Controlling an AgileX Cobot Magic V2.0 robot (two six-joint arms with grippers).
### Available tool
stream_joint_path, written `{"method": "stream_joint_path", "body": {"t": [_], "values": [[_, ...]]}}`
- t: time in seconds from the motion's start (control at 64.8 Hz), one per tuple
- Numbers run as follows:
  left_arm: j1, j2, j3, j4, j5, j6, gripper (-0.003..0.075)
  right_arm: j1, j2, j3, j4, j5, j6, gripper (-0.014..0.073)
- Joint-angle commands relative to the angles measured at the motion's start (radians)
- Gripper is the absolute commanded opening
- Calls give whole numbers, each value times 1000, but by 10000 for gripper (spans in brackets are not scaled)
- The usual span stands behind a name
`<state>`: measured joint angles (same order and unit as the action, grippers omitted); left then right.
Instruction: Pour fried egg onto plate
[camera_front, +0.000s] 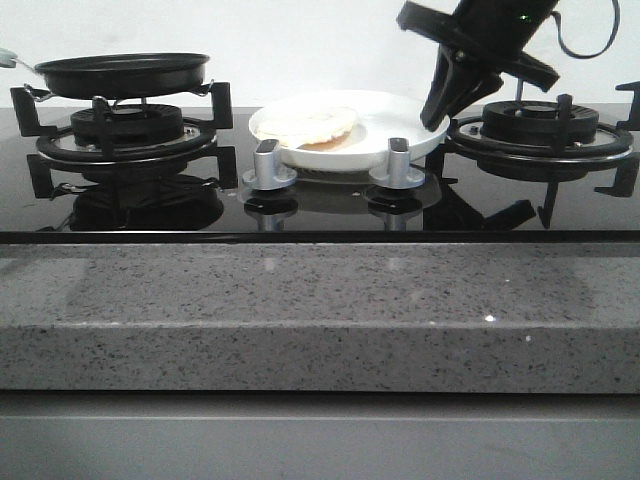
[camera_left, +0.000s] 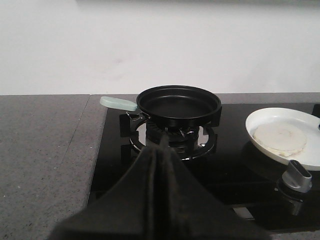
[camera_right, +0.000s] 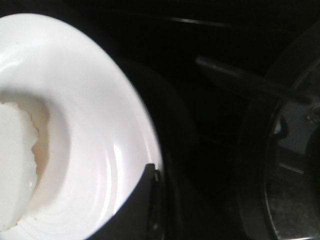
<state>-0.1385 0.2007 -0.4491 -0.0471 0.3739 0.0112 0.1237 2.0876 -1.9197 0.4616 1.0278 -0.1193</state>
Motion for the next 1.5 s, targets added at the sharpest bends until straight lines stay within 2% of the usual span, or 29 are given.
{"method": "stream_joint_path", "body": {"t": [0.0,0.401,0.525,0.679,0.741,0.818,0.972,1.111,1.327,1.482], "values": [[-8,9,-28,-11,-84,-11,-19,-6,-57,-41,42,-14,1,-50],[-8,9,-28,-11,-84,-11,-19,-14,-58,-46,16,17,1,206],[-8,9,-28,-11,-84,-11,-19,-36,-70,-97,-12,95,1,256],[-8,9,-28,-11,-84,-11,-19,-56,-70,-198,-12,228,1,250],[-8,9,-28,-11,-84,-11,-19,-57,-70,-236,-12,276,1,219],[-8,9,-28,-11,-84,-11,-19,-58,-71,-271,-16,306,1,146],[-8,9,-28,-11,-84,-11,-19,-58,-100,-280,-19,306,1,-76],[-8,9,-28,-11,-84,-11,-19,-56,-143,-280,-68,307,21,-60],[-8,9,-28,-11,-84,-11,-19,-54,-271,-244,-358,309,95,-60],[-8,9,-28,-11,-84,-11,-19,-54,-403,-122,-472,309,95,-60]]}}
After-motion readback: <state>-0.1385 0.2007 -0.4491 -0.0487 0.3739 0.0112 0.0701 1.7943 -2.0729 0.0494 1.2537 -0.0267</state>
